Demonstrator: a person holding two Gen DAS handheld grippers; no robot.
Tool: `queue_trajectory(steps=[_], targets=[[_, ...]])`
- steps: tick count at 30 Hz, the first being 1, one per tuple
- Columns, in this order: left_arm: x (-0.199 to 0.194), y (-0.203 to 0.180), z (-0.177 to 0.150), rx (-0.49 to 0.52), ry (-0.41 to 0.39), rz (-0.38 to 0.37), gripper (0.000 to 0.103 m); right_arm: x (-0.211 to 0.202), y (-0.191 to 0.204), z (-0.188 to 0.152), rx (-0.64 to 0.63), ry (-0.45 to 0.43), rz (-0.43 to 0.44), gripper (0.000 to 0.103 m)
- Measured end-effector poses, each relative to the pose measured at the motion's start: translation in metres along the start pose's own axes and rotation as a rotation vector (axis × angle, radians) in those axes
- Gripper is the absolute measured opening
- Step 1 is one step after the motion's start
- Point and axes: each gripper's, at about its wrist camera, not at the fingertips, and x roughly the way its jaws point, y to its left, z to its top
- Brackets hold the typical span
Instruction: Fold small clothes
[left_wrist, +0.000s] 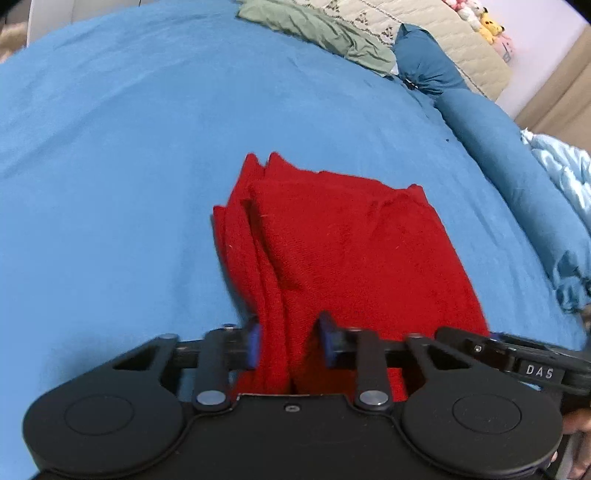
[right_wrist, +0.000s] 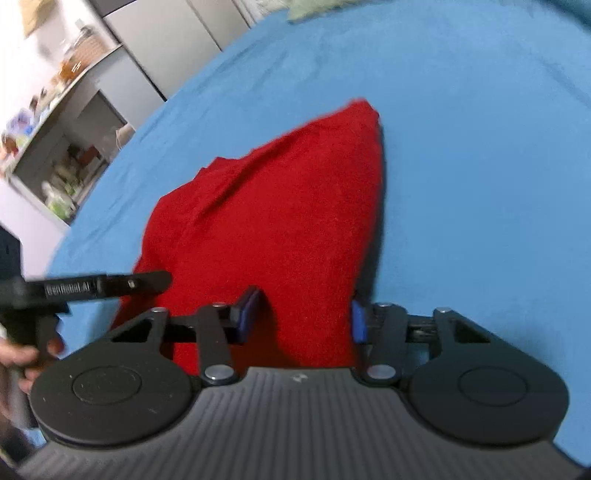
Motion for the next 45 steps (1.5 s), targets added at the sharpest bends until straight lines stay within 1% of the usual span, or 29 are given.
queue_trajectory(steps=[1,2,3,5,8,10,11,14,16,18,21,23,24,25,26,27,28,30,31,32,33,34,35,36,37,39,42,44,45], targets=[[-0.003,-0.006,-0.001,0.022,-0.01,0.019,0.026,-0.003,0.004,-0.001,-0.026,-0.017,-0.009,0.043],[-0.006,-0.012,-0.002,0.049,-0.022,0.038,0.025,-0.007,0.007,0.0,-0.034,-0.031,-0.019,0.039],[-0.011,-0.02,-0.004,0.082,-0.037,0.057,0.024,-0.013,0.008,0.0,-0.025,-0.048,-0.022,0.037],[-0.021,-0.034,-0.007,0.131,-0.065,0.074,0.023,-0.024,0.009,0.002,-0.005,-0.08,-0.015,0.036],[-0.044,-0.061,-0.016,0.198,-0.091,0.088,0.023,-0.046,0.015,0.0,-0.008,-0.116,-0.006,0.035],[-0.062,-0.083,-0.027,0.249,-0.104,0.109,0.023,-0.068,0.015,-0.005,0.006,-0.133,0.025,0.035],[-0.072,-0.092,-0.035,0.267,-0.119,0.104,0.023,-0.08,0.016,-0.009,0.005,-0.138,0.035,0.035],[-0.099,-0.118,-0.064,0.313,-0.151,0.094,0.023,-0.122,0.017,-0.029,-0.036,-0.159,0.033,0.035],[-0.112,-0.135,-0.086,0.326,-0.16,0.08,0.023,-0.15,0.014,-0.046,-0.044,-0.171,0.03,0.035],[-0.118,-0.148,-0.108,0.328,-0.158,0.063,0.023,-0.174,0.006,-0.065,-0.04,-0.169,0.024,0.035],[-0.111,-0.165,-0.14,0.327,-0.125,0.043,0.023,-0.192,-0.006,-0.092,-0.041,-0.152,-0.011,0.035],[-0.099,-0.17,-0.157,0.316,-0.08,0.038,0.023,-0.194,-0.021,-0.114,-0.008,-0.12,-0.04,0.035],[-0.088,-0.17,-0.165,0.306,-0.044,0.045,0.023,-0.191,-0.028,-0.125,0.014,-0.102,-0.06,0.035],[-0.081,-0.171,-0.171,0.302,-0.025,0.071,0.024,-0.188,-0.035,-0.133,0.03,-0.076,-0.079,0.036],[-0.076,-0.171,-0.175,0.309,-0.017,0.101,0.025,-0.182,-0.042,-0.144,0.04,-0.045,-0.11,0.036],[-0.072,-0.169,-0.179,0.319,-0.011,0.111,0.027,-0.177,-0.046,-0.151,0.046,-0.031,-0.124,0.037],[-0.071,-0.166,-0.18,0.315,-0.005,0.107,0.03,-0.175,-0.05,-0.157,0.057,-0.03,-0.117,0.038],[-0.072,-0.16,-0.177,0.284,0.002,0.094,0.036,-0.175,-0.054,-0.16,0.072,-0.046,-0.105,0.041],[-0.073,-0.156,-0.174,0.262,0.003,0.084,0.036,-0.174,-0.054,-0.159,0.068,-0.048,-0.106,0.044],[-0.075,-0.156,-0.175,0.243,-0.002,0.075,0.04,-0.174,-0.049,-0.157,0.053,-0.05,-0.116,0.049],[-0.079,-0.153,-0.174,0.231,-0.015,0.08,0.047,-0.179,-0.049,-0.161,0.032,-0.053,-0.131,0.063],[-0.083,-0.152,-0.173,0.231,-0.031,0.093,0.058,-0.182,-0.047,-0.16,0.008,-0.057,-0.146,0.07],[-0.087,-0.151,-0.172,0.235,-0.052,0.114,0.063,-0.187,-0.043,-0.162,-0.016,-0.079,-0.158,0.083],[-0.09,-0.148,-0.173,0.236,-0.071,0.133,0.07,-0.194,-0.041,-0.163,-0.042,-0.11,-0.17,0.09],[-0.094,-0.148,-0.177,0.235,-0.078,0.141,0.071,-0.195,-0.036,-0.162,-0.056,-0.128,-0.185,0.09],[-0.097,-0.135,-0.181,0.217,-0.076,0.149,0.072,-0.198,-0.041,-0.163,-0.069,-0.135,-0.22,0.09],[-0.087,-0.123,-0.185,0.184,-0.054,0.161,0.072,-0.191,-0.06,-0.165,-0.008,-0.116,-0.253,0.089],[-0.079,-0.119,-0.189,0.176,-0.034,0.163,0.073,-0.181,-0.074,-0.167,0.041,-0.092,-0.247,0.089],[-0.074,-0.118,-0.192,0.183,-0.022,0.177,0.074,-0.177,-0.079,-0.17,0.064,-0.088,-0.248,0.091]])
